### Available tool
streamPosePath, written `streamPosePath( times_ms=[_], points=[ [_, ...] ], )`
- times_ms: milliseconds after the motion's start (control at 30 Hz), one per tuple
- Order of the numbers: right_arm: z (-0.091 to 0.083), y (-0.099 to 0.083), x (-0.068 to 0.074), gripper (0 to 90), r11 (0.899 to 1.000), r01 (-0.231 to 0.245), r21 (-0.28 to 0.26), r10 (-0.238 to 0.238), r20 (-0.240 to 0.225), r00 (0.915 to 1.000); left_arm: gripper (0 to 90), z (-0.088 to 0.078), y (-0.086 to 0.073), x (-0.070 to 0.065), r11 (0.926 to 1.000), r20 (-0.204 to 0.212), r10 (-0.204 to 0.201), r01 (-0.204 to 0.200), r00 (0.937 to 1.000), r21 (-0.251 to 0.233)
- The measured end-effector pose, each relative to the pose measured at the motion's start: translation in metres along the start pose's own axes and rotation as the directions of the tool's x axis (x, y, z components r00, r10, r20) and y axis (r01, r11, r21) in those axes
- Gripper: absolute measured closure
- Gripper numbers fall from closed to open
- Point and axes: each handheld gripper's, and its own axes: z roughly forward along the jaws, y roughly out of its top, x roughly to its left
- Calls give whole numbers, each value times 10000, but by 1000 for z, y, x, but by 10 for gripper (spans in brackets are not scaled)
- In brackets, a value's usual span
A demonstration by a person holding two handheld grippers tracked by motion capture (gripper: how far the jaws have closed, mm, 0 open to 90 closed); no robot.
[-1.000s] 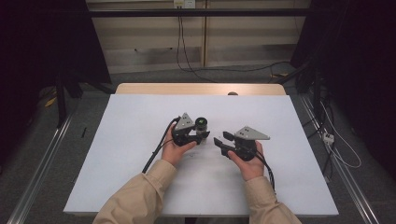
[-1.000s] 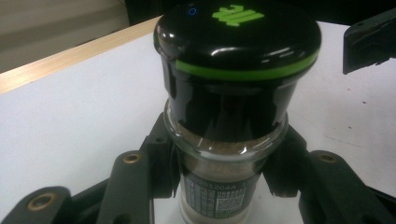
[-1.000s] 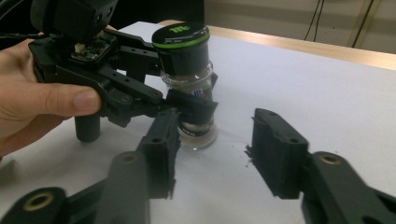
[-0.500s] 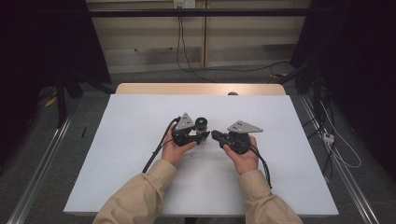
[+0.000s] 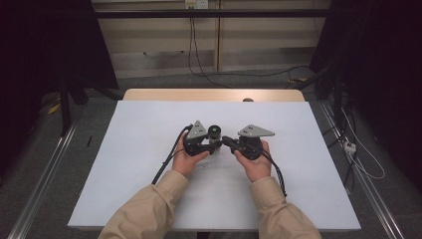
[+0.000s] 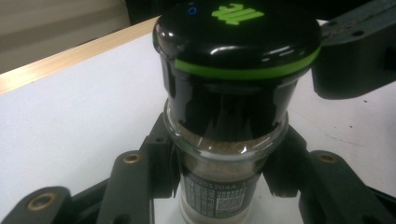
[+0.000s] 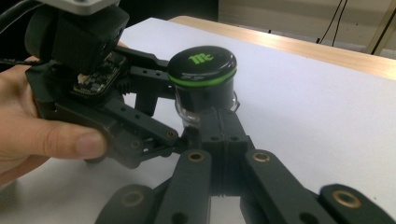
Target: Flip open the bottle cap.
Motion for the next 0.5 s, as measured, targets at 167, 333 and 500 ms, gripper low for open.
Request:
streamPosePath(
  times_ms=[167, 333, 500],
  points=[
    [3, 3, 0, 900, 9999, 116, -19, -116, 19, 9999, 534, 0, 0, 0, 10000, -7, 9, -9, 10000, -2],
    [5, 4, 0, 900, 9999, 152, -66, -152, 70, 9999, 534, 0, 0, 0, 10000, -1, 31, -31, 10000, 16],
    [6, 7, 2, 900, 9998, 202, -81, -202, 31, 9998, 534, 0, 0, 0, 10000, -5, -2, 2, 10000, 8]
  ],
)
